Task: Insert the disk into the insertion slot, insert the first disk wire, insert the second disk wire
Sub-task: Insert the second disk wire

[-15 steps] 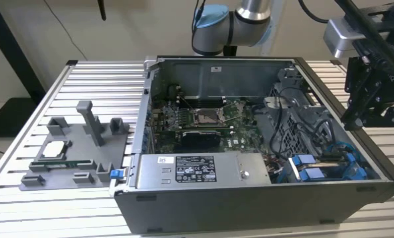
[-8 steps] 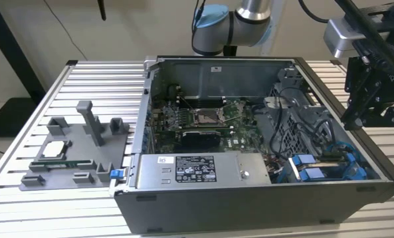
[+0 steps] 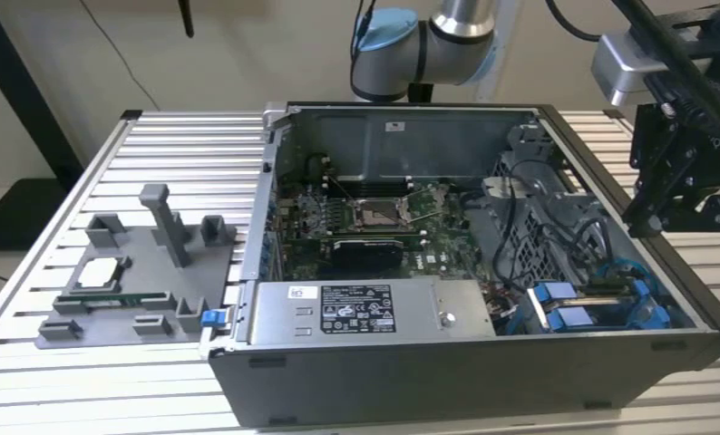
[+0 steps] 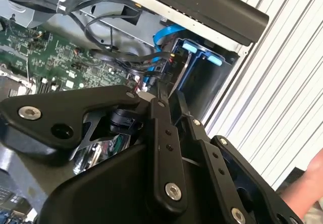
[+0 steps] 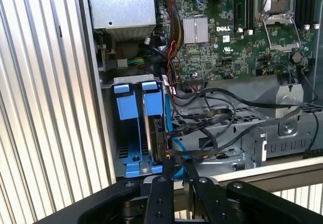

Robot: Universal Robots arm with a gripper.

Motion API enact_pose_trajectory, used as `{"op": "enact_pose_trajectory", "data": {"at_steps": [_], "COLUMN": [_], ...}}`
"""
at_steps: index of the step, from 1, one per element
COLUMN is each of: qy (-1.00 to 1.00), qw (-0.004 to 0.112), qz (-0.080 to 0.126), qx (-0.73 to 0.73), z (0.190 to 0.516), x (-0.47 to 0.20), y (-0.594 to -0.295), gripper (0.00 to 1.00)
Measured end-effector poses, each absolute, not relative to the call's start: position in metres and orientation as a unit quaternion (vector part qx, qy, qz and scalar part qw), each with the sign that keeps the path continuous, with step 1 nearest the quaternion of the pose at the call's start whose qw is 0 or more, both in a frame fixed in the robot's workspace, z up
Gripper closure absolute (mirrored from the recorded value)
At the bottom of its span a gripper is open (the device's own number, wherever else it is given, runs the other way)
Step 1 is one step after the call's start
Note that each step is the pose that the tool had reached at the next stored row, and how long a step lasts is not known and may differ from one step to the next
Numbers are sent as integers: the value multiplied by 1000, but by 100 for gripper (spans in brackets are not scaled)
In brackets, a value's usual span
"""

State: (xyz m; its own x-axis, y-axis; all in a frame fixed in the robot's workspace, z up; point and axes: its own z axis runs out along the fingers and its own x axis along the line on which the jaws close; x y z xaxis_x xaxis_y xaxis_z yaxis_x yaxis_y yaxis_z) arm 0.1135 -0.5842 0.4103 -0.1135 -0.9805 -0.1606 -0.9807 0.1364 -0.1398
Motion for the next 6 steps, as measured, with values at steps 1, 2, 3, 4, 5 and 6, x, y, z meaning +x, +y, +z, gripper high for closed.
{"op": "enact_pose_trajectory", "data": {"at_steps": [1,2,3,4,5,6], "qy": [746,746,746,746,746,746], "qw": [107,107,108,108,108,108], "qz": [1,1,1,1,2,2], "qx": [-657,-657,-657,-657,-657,-657], "z": [410,410,410,410,410,410], "x": [113,113,113,113,113,113], "y": [-584,-584,-584,-584,-584,-584], "gripper": [0,0,0,0,0,0]}}
